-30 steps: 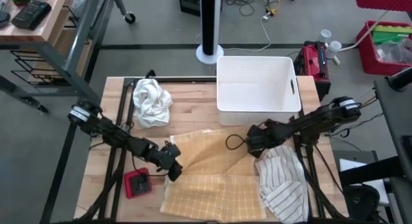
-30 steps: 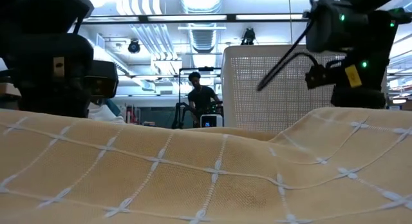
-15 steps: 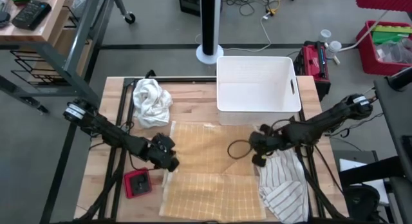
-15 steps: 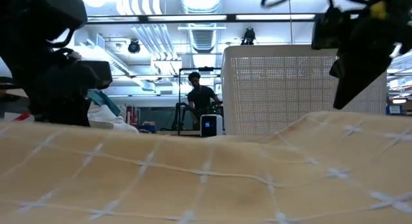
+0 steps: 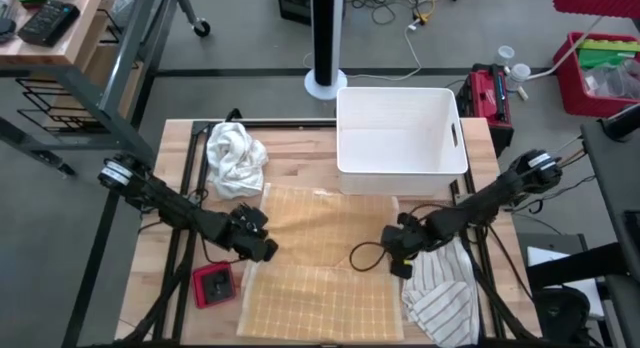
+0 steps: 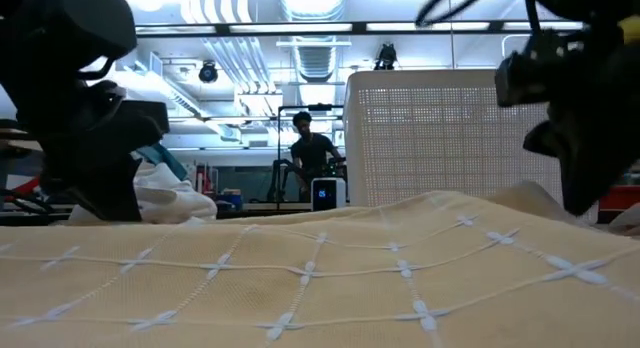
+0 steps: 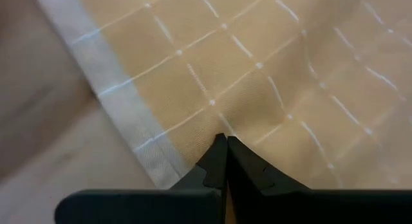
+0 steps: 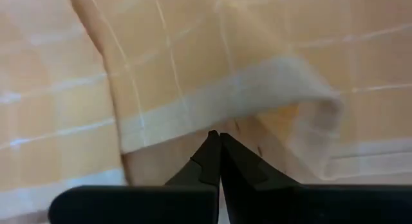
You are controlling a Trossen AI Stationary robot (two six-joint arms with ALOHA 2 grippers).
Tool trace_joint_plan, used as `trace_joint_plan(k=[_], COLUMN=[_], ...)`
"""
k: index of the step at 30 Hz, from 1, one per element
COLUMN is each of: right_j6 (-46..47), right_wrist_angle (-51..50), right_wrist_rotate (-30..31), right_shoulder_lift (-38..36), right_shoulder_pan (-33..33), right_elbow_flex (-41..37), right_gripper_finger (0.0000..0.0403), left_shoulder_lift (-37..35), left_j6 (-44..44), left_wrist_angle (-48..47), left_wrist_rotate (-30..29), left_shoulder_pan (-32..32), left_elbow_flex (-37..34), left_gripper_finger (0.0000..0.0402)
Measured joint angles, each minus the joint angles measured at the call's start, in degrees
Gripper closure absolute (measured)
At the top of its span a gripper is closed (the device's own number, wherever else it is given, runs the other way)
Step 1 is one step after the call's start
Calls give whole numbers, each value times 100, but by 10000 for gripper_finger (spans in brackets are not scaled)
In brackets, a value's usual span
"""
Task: Fold towel
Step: Fold the yellow kitchen towel
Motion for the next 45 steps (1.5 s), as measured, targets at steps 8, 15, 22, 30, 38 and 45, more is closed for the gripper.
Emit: trace_joint_plan(k=[8, 15, 22, 30, 38, 45], right_j6=[131, 446, 396, -141, -707, -535], right_wrist_angle=[33, -191, -153, 306, 875, 951], right_wrist_rotate=[-274, 400, 1440, 1747, 311, -328], right_shoulder_lift=[643, -35, -625, -288, 51, 44], right_shoulder_pan=[141, 164, 129, -326, -249, 117], right_elbow_flex=[35, 11, 210, 256, 262, 234], right_gripper_finger=[403, 403, 403, 403, 403, 403], left_shoulder_lift=[11, 17, 17, 50, 59, 61], left_j6=[4, 25, 126, 2445, 3906, 3899], left_wrist_angle=[-52, -582, -1079, 68, 1561, 1562], left_wrist_rotate=[725, -131, -981, -1388, -1058, -534], left_shoulder_pan=[-39, -44, -11, 90, 537, 593], left_elbow_flex=[233, 467, 825, 1087, 892, 705], left_gripper_finger=[401, 401, 401, 401, 401, 401])
